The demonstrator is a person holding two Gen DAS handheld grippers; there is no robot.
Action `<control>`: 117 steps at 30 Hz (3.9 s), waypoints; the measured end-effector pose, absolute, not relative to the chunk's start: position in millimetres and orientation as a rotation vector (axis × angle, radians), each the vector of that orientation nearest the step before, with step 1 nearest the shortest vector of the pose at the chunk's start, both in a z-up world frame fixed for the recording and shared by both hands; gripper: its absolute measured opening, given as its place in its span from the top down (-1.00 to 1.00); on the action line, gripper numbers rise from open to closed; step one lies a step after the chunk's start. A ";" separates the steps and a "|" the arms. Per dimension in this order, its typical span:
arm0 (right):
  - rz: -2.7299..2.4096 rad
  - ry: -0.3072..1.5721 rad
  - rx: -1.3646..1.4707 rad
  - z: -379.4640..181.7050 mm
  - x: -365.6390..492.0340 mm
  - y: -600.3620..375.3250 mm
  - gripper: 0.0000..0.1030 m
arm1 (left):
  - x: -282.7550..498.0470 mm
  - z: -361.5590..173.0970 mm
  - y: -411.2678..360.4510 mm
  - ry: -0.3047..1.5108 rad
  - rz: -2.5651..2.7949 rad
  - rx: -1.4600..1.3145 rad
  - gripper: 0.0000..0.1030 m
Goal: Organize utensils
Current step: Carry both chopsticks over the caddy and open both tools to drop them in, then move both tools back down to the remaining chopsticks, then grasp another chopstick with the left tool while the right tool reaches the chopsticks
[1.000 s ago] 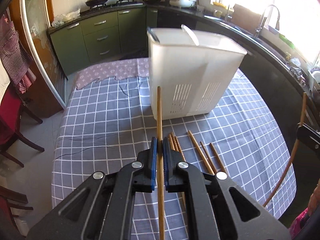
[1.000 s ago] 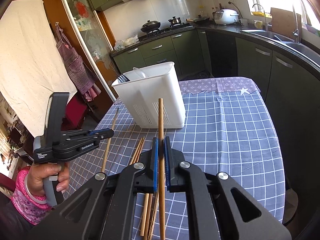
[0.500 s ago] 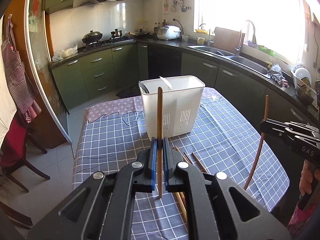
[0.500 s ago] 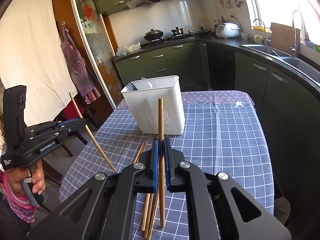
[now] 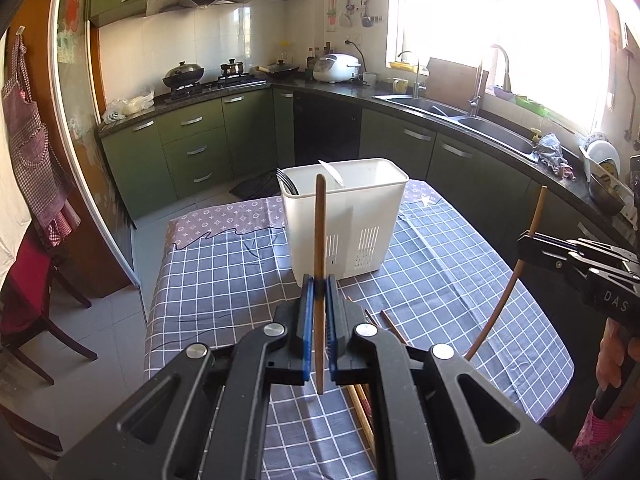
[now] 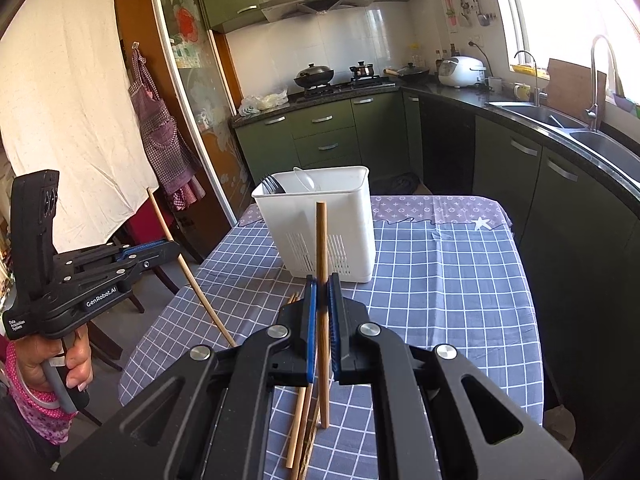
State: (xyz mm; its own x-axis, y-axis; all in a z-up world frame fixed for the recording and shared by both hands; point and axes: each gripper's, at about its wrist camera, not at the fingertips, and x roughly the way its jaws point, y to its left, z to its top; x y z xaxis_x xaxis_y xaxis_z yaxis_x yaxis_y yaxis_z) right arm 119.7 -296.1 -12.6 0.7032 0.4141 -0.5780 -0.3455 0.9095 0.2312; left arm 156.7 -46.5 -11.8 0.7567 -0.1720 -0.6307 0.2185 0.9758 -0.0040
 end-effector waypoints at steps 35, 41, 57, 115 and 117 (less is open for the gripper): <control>0.355 0.513 0.119 96.9 297.5 -273.8 0.87 | 294.1 58.4 -66.3 0.554 -0.180 0.002 0.89; 0.354 0.614 0.082 45.9 314.7 -260.2 0.86 | 297.0 28.3 -67.2 0.628 -0.173 0.031 0.88; 0.309 0.644 0.017 2.0 190.4 -285.0 0.45 | 226.5 0.7 -54.4 0.771 -0.198 0.024 0.40; 0.365 1.018 0.052 -149.8 186.1 -260.0 0.27 | 218.9 -80.1 -56.5 0.891 -0.160 -0.022 0.88; 0.366 1.036 0.015 -155.7 189.5 -247.8 0.27 | 209.3 -70.8 -56.3 0.853 -0.166 -0.013 0.88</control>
